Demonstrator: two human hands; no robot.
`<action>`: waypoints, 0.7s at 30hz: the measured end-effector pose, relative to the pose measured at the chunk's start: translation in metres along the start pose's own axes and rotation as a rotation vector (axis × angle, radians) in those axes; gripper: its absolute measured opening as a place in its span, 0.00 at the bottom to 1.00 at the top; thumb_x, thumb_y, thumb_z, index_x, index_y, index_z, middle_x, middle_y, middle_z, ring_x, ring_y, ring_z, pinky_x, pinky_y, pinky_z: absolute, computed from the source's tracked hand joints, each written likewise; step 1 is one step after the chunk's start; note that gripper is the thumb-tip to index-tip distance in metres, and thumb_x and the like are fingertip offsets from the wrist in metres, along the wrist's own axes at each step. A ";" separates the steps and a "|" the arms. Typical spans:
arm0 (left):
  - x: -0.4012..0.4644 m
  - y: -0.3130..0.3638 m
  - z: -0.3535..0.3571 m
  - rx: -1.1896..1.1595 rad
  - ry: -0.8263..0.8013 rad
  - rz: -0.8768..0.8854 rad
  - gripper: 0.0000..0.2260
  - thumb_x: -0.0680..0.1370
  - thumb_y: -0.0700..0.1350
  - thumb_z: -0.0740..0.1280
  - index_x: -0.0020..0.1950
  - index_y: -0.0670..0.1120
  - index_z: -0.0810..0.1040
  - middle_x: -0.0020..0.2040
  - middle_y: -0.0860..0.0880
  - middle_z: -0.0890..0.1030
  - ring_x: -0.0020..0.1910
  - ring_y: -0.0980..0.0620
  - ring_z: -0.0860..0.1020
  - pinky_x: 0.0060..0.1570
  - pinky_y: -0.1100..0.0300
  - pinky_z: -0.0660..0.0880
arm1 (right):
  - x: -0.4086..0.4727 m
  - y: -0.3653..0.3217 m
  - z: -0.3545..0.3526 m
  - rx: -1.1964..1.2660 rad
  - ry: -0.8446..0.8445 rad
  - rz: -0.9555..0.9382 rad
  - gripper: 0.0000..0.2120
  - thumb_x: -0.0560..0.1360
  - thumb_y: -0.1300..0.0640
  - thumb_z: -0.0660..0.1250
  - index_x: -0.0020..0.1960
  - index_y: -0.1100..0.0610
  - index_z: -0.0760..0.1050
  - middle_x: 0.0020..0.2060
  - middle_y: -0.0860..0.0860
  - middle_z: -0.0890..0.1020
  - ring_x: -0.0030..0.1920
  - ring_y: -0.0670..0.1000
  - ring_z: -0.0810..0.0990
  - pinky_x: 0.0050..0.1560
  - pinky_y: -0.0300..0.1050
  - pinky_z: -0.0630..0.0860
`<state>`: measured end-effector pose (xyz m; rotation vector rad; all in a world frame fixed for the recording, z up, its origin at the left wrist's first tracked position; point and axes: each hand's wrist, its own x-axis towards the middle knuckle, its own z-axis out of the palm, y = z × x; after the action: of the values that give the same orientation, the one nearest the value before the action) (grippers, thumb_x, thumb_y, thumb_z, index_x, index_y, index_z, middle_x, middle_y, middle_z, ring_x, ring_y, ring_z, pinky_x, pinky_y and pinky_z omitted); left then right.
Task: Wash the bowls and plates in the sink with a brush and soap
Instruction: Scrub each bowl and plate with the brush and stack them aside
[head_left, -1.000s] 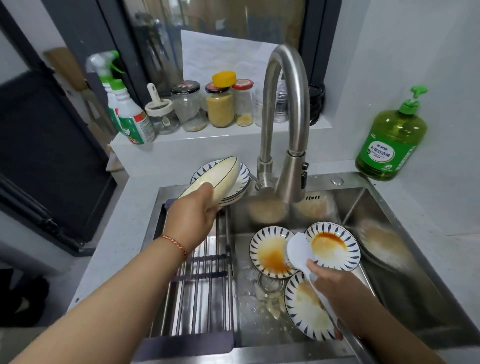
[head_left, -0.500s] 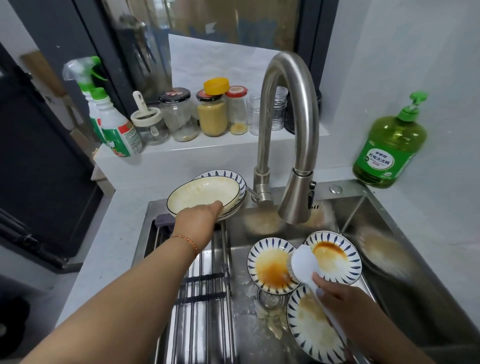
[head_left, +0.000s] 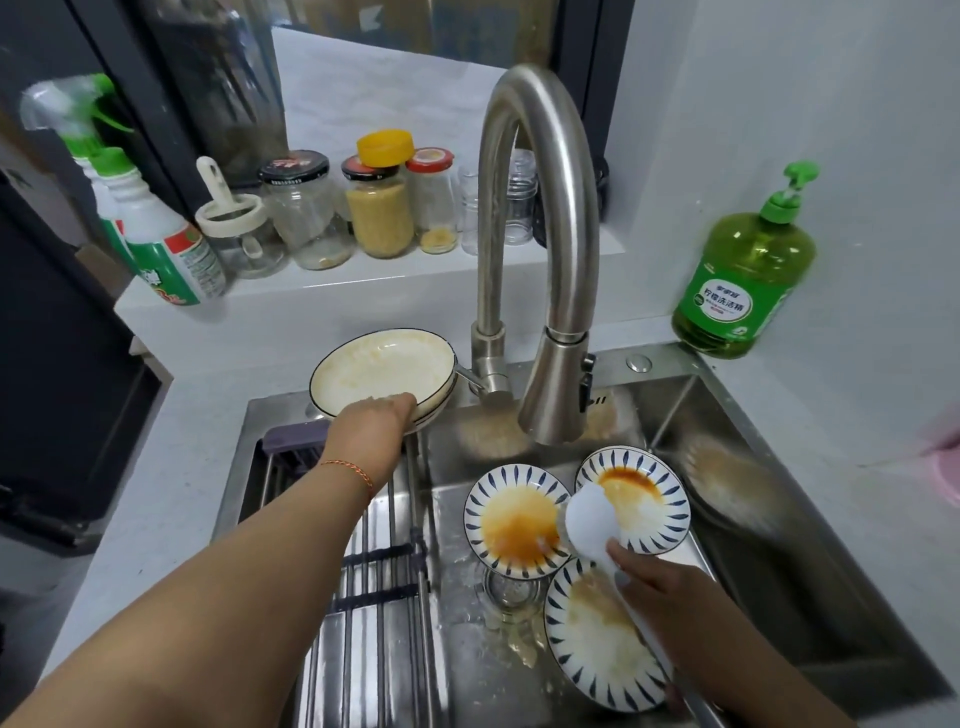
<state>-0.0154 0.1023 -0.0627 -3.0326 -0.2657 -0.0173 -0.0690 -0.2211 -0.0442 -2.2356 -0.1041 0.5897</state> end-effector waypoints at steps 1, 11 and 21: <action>0.003 -0.001 0.005 -0.025 0.008 0.011 0.17 0.71 0.30 0.62 0.57 0.44 0.72 0.50 0.43 0.81 0.50 0.41 0.78 0.45 0.55 0.67 | 0.001 0.002 -0.001 0.007 0.002 0.004 0.17 0.80 0.54 0.60 0.69 0.49 0.71 0.59 0.46 0.80 0.50 0.40 0.75 0.44 0.27 0.68; 0.011 0.002 0.022 -0.009 0.024 0.013 0.20 0.71 0.29 0.60 0.61 0.43 0.70 0.63 0.43 0.78 0.70 0.47 0.69 0.75 0.52 0.47 | 0.009 0.027 -0.015 0.016 0.022 0.040 0.17 0.80 0.55 0.60 0.69 0.49 0.71 0.56 0.52 0.82 0.49 0.45 0.79 0.38 0.24 0.67; -0.062 0.097 0.062 -0.421 0.520 -0.257 0.11 0.73 0.39 0.62 0.55 0.40 0.74 0.52 0.38 0.76 0.52 0.39 0.73 0.52 0.47 0.71 | 0.016 0.060 -0.044 0.089 0.048 0.115 0.17 0.80 0.56 0.61 0.68 0.51 0.72 0.51 0.43 0.77 0.46 0.40 0.74 0.38 0.21 0.66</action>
<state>-0.0592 0.0031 -0.1347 -3.2070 -0.6672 -0.9758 -0.0423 -0.2880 -0.0690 -2.1776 0.0742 0.5905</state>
